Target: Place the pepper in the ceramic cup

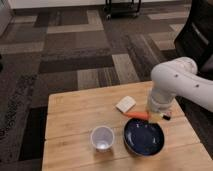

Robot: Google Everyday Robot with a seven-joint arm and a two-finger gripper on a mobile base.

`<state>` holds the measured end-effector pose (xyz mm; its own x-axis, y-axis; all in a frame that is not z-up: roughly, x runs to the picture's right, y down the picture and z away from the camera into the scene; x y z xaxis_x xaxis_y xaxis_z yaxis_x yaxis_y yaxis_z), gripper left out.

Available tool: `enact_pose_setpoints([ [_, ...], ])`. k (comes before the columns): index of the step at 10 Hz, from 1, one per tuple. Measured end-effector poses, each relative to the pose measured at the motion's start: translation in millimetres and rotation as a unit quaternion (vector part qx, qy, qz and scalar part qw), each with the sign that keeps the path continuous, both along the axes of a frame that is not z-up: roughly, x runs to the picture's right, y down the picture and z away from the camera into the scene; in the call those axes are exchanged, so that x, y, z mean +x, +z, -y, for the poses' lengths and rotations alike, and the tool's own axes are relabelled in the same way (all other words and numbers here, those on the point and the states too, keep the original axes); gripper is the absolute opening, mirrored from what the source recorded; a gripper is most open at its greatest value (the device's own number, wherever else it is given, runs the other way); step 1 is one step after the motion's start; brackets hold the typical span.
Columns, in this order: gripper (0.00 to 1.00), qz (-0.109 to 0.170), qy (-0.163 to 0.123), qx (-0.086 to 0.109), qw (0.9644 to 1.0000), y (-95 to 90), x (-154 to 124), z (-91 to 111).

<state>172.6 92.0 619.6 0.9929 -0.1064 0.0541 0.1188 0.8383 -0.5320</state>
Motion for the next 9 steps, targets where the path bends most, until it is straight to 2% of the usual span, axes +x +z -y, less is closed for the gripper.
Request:
enact_pose_setpoints([
  [1, 0.00, 0.019, -0.033, 0.016, 0.9992, -6.2, -20, 4],
  [2, 0.00, 0.044, -0.073, 0.029, 0.9959, -13.5, -44, 3],
  [3, 0.00, 0.076, -0.115, 0.032, 0.9899, -19.1, -73, -6],
  [4, 0.00, 0.097, -0.146, 0.034, 0.9840, -21.4, -92, -12],
  [5, 0.00, 0.102, -0.155, 0.036, 0.9819, -21.6, -98, -13],
  [6, 0.00, 0.114, -0.177, 0.041, 0.9767, -21.7, -111, -14],
  [7, 0.00, 0.129, -0.202, 0.045, 0.9697, -21.1, -128, -17],
  [8, 0.00, 0.134, -0.207, 0.046, 0.9680, -21.0, -132, -18],
  [9, 0.00, 0.146, -0.218, 0.047, 0.9639, -21.1, -142, -22],
])
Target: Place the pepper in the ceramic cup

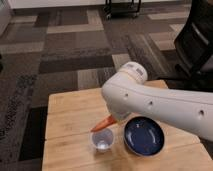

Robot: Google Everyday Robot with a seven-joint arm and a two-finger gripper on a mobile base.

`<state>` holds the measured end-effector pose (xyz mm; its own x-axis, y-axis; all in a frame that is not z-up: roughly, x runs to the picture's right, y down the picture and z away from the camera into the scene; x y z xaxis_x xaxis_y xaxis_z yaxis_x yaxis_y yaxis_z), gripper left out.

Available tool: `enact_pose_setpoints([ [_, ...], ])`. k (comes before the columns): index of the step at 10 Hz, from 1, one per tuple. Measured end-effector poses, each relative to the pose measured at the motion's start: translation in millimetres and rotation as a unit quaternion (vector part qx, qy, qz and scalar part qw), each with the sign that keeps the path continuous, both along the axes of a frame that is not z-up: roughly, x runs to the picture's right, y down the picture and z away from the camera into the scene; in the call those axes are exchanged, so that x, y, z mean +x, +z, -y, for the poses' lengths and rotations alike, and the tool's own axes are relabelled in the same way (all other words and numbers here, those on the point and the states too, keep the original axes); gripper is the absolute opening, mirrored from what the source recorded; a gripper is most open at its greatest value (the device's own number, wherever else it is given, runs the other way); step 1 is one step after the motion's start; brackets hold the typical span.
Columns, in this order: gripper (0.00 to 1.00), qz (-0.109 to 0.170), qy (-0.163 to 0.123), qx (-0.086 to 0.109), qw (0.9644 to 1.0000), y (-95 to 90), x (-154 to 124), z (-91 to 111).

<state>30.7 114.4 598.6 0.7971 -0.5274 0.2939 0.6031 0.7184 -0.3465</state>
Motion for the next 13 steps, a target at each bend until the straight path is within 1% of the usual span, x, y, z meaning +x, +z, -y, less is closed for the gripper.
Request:
enact_pose_setpoints([
  [1, 0.00, 0.019, -0.013, -0.003, 0.9997, -1.3, -14, -8],
  [2, 0.00, 0.034, -0.021, -0.006, 0.9992, -3.7, -21, -14],
  [4, 0.00, 0.065, -0.035, -0.023, 0.9970, -10.2, -33, -32],
  [6, 0.00, 0.085, -0.050, -0.040, 0.9943, -12.0, -35, -47],
  [7, 0.00, 0.086, -0.053, -0.042, 0.9940, -11.8, -35, -50],
  [8, 0.00, 0.089, -0.059, -0.052, 0.9929, -10.6, -33, -57],
  [10, 0.00, 0.094, -0.070, -0.066, 0.9909, -9.8, -31, -67],
  [13, 0.00, 0.094, -0.074, -0.081, 0.9896, -4.4, -28, -73],
])
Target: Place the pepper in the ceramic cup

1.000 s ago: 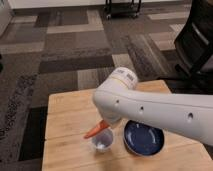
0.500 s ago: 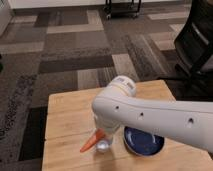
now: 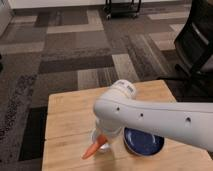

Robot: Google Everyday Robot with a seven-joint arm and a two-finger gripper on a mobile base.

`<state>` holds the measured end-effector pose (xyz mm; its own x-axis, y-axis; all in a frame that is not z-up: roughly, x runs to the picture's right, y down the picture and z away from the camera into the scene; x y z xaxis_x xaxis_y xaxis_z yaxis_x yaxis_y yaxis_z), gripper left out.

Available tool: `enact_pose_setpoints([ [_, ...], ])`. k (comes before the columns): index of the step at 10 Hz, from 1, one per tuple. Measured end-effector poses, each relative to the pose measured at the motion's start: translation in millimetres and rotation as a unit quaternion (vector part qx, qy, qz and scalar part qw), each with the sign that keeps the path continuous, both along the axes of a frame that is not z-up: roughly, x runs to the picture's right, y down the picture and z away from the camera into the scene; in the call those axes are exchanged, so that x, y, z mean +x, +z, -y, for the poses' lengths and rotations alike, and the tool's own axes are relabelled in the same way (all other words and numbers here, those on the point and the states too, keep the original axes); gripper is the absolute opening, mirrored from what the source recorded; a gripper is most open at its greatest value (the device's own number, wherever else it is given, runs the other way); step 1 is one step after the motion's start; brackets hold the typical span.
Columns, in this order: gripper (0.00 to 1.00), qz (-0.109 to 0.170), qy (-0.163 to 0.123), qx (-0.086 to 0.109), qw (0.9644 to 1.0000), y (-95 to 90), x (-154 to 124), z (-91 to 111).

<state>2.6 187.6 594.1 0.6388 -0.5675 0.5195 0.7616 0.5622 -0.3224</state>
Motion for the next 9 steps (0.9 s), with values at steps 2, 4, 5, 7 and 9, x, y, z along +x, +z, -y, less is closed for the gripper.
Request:
enact_pose_setpoints([
  [2, 0.00, 0.001, -0.002, -0.006, 1.0000, 4.8, -0.5, -1.1],
  [4, 0.00, 0.001, -0.004, -0.009, 1.0000, 8.7, -1.7, 0.0],
  [5, 0.00, 0.000, -0.004, -0.008, 1.0000, 9.2, -1.5, 0.8],
  [7, 0.05, -0.006, 0.000, -0.003, 1.0000, 12.4, -0.9, 5.8],
  [9, 0.19, -0.005, 0.000, -0.002, 1.0000, 12.4, -1.4, 6.0],
])
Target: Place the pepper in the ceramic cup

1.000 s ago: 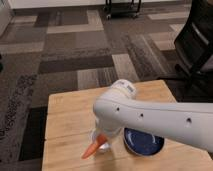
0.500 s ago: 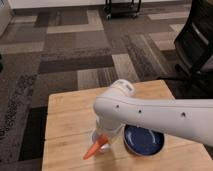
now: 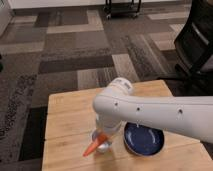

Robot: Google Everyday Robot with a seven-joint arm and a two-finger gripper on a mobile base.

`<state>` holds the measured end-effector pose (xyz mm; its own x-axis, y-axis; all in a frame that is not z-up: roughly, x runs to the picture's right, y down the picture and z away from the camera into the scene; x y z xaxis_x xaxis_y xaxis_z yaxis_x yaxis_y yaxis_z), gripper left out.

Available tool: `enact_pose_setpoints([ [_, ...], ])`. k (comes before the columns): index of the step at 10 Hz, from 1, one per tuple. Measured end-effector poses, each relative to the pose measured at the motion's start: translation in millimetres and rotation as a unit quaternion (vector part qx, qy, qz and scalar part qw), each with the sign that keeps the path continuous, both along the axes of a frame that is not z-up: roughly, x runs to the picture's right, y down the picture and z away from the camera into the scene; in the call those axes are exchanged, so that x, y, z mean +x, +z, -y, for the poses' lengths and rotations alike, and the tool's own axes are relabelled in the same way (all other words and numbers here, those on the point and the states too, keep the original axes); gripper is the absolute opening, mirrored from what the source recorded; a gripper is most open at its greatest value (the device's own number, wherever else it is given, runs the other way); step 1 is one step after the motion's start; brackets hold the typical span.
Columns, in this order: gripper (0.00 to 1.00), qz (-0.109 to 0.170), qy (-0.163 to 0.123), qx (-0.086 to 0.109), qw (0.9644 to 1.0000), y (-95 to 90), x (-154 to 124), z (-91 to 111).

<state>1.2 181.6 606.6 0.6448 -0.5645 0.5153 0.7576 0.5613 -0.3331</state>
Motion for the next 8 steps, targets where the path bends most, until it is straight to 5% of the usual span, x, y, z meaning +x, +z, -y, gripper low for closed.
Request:
enact_pose_setpoints([
  [5, 0.78, 0.000, 0.000, 0.000, 1.0000, 0.0, 0.0, 0.1],
  [8, 0.80, 0.000, 0.000, 0.000, 1.0000, 0.0, 0.0, 0.1],
])
